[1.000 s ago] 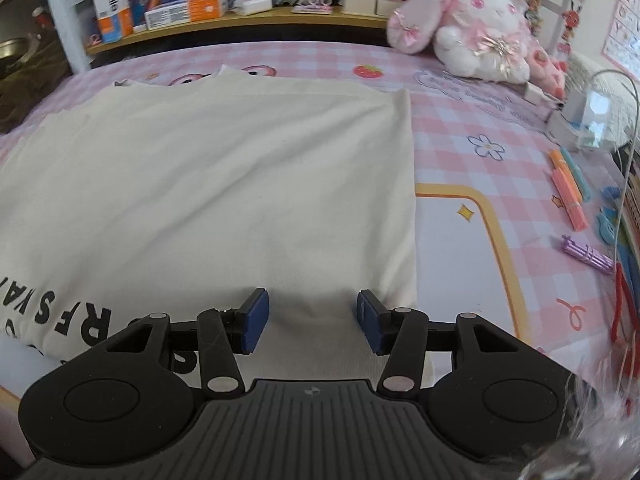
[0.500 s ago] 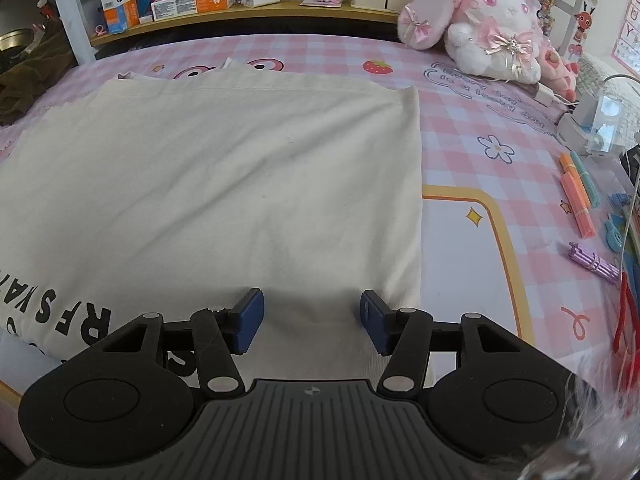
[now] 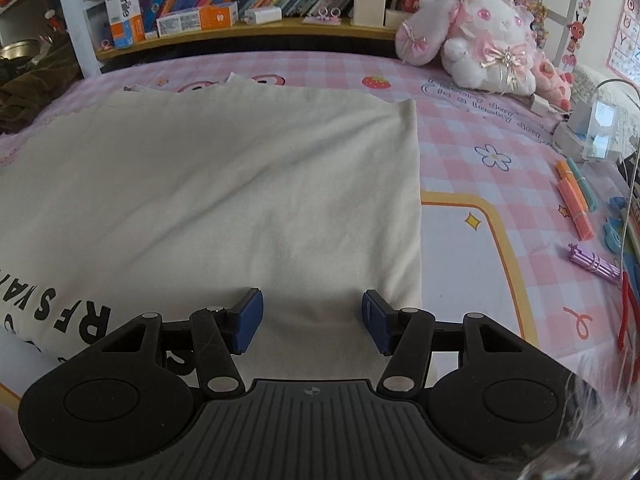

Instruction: Fold clothes

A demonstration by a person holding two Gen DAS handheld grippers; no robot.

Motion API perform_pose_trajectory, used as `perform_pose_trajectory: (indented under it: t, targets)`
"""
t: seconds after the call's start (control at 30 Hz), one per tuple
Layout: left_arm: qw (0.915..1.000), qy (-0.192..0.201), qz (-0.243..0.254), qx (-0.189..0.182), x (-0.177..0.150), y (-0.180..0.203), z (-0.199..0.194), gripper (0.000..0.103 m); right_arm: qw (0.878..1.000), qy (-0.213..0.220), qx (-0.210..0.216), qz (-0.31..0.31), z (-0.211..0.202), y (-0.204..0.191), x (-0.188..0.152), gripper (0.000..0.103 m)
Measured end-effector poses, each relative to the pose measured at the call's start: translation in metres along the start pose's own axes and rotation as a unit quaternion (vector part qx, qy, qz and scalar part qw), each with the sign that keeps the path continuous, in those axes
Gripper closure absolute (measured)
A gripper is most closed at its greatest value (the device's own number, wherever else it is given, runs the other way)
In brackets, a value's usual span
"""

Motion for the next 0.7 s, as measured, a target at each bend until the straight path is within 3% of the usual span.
perform_pose_trajectory:
  t: [0.17,0.23,0.33,0.5,0.7]
  targets:
    - [0.9989,0.014,-0.006,0.044,-0.001,0.010,-0.012,0.082,0.999,0.024,0.015,-0.034,-0.006,0.000,-0.005,0.049]
    - [0.9976,0.029,-0.014,0.061,-0.004,0.018,-0.023,0.066,0.997,0.030,0.028,-0.066,-0.014,0.001,-0.009,0.046]
    - [0.9943,0.052,-0.016,0.092,-0.010,0.034,-0.038,0.053,0.992,0.042,0.045,-0.114,-0.028,0.002,-0.016,0.045]
    - [0.9857,0.086,0.003,0.145,-0.026,0.069,-0.060,0.045,0.977,0.071,0.070,-0.186,-0.051,0.008,-0.031,0.042]
    - [0.9801,0.095,0.034,0.171,-0.052,0.113,-0.083,0.038,0.964,0.089,0.105,-0.228,-0.071,0.020,-0.046,0.042]
Point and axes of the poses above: each gripper's, at about its wrist camera, not at the fingertips, and z roughly the way its jaws point, y to its right, x to its top, the point moved 6 cm from there along z, roughly the way its jaws point, and after that the axes turned 4 degrees about z, right-handed, at the moved point
